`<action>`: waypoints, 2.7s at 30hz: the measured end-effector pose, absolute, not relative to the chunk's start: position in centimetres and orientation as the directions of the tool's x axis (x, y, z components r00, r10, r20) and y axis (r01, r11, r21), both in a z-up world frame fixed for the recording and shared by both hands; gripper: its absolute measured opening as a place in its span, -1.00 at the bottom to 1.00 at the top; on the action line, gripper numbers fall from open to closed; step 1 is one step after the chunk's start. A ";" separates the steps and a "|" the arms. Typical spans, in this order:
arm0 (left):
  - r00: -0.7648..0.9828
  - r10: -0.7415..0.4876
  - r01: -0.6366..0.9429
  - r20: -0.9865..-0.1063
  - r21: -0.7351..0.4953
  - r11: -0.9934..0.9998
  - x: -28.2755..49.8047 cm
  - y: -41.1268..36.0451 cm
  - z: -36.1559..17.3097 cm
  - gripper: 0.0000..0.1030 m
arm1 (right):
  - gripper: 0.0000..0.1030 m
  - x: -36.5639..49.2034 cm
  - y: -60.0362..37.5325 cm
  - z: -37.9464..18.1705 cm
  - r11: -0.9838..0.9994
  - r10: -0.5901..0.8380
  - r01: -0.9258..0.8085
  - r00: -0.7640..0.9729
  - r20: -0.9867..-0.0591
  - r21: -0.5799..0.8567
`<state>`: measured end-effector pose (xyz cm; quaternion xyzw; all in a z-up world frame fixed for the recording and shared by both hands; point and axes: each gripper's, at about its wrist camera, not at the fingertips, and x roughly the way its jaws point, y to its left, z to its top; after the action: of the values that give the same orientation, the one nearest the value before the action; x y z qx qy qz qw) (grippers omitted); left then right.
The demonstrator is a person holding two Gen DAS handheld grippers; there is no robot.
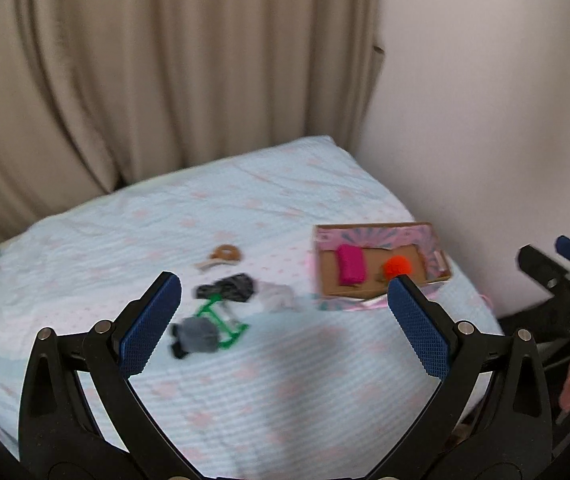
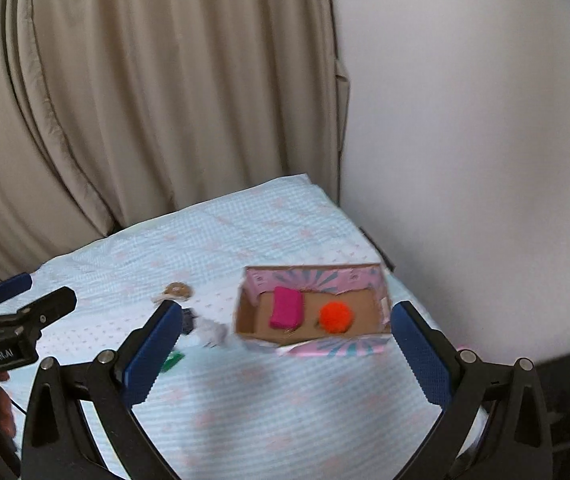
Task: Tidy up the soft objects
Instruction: 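Open both tools and withdraw them from the box toward the remaining items, then grasp the grey fuzzy sock with the left tool while the right tool grasps the grey cloth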
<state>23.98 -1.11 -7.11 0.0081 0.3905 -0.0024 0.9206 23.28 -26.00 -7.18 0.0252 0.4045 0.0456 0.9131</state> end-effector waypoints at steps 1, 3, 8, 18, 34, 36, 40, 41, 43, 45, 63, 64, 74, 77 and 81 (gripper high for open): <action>0.705 0.015 0.004 -0.709 0.025 1.000 23.1 -0.1 -7.0 1.00 | 1.00 22.7 -25.2 -6.9 0.993 0.113 -0.062 0.676 -0.729 0.097; 0.725 0.036 -0.007 -0.688 0.044 0.999 21.5 2.2 -6.8 1.00 | 1.00 21.5 -23.7 -6.8 0.992 0.124 -0.061 0.690 -0.713 0.113; 0.747 0.053 -0.023 -0.663 0.054 0.998 19.5 7.3 -7.1 1.00 | 1.00 19.9 -19.2 -7.4 0.989 0.141 -0.072 0.710 -0.690 0.128; 0.736 -0.030 0.057 -0.677 0.018 0.998 19.7 13.4 -12.5 1.00 | 1.00 19.8 -12.0 -10.9 0.995 0.097 -0.073 0.727 -0.680 0.064; 0.654 -0.074 0.061 -0.753 -0.046 0.997 26.1 15.7 -29.7 0.99 | 1.00 25.4 -6.2 -25.9 0.995 0.075 -0.094 0.657 -0.751 0.017; 0.647 -0.068 0.057 -0.759 -0.042 0.998 27.2 15.9 -32.0 0.99 | 1.00 26.3 -5.9 -27.9 0.995 0.068 -0.098 0.648 -0.759 0.006; 0.619 -0.055 0.037 -0.783 -0.042 0.998 29.3 16.1 -36.7 0.97 | 1.00 28.1 -5.2 -33.0 0.995 0.060 -0.104 0.624 -0.779 -0.007; 0.606 -0.057 0.031 -0.793 -0.048 0.998 29.8 16.1 -38.0 0.95 | 1.00 28.4 -5.2 -34.0 0.995 0.057 -0.101 0.619 -0.783 -0.007; 0.596 -0.056 0.027 -0.801 -0.049 0.998 30.5 16.0 -39.8 0.92 | 1.00 29.3 -5.2 -36.5 0.996 0.048 -0.091 0.612 -0.790 -0.009; 0.589 -0.046 0.031 -0.807 -0.035 0.999 31.0 15.7 -41.5 0.91 | 1.00 30.0 -5.2 -38.4 0.997 0.038 -0.077 0.606 -0.795 -0.010; 0.572 -0.006 0.037 -0.820 0.018 0.999 34.1 15.4 -47.8 0.35 | 0.17 37.9 -4.7 -50.7 0.993 0.010 -0.104 0.543 -0.840 -0.055; 0.570 -0.008 0.035 -0.822 0.015 0.999 34.1 15.5 -47.7 0.31 | 0.08 38.0 -4.6 -50.7 0.992 0.005 -0.108 0.546 -0.838 -0.065; 0.586 -0.034 0.028 -0.809 -0.022 0.999 33.5 16.2 -46.2 0.09 | -0.69 37.9 -4.3 -49.9 0.992 -0.022 -0.092 0.545 -0.838 -0.086; 0.593 -0.040 0.027 -0.804 -0.030 0.999 33.2 16.3 -45.1 0.09 | -0.70 37.5 -4.4 -48.9 0.993 -0.020 -0.085 0.552 -0.834 -0.080; 0.606 -0.043 0.020 -0.794 -0.039 0.999 32.7 16.3 -42.7 0.09 | -0.70 36.8 -4.5 -46.7 0.994 -0.012 -0.080 0.561 -0.828 -0.069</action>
<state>32.71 16.32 -42.74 -0.0132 0.4436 -0.0177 0.8959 36.81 -4.51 -46.68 -0.0494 0.4683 0.0192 0.8820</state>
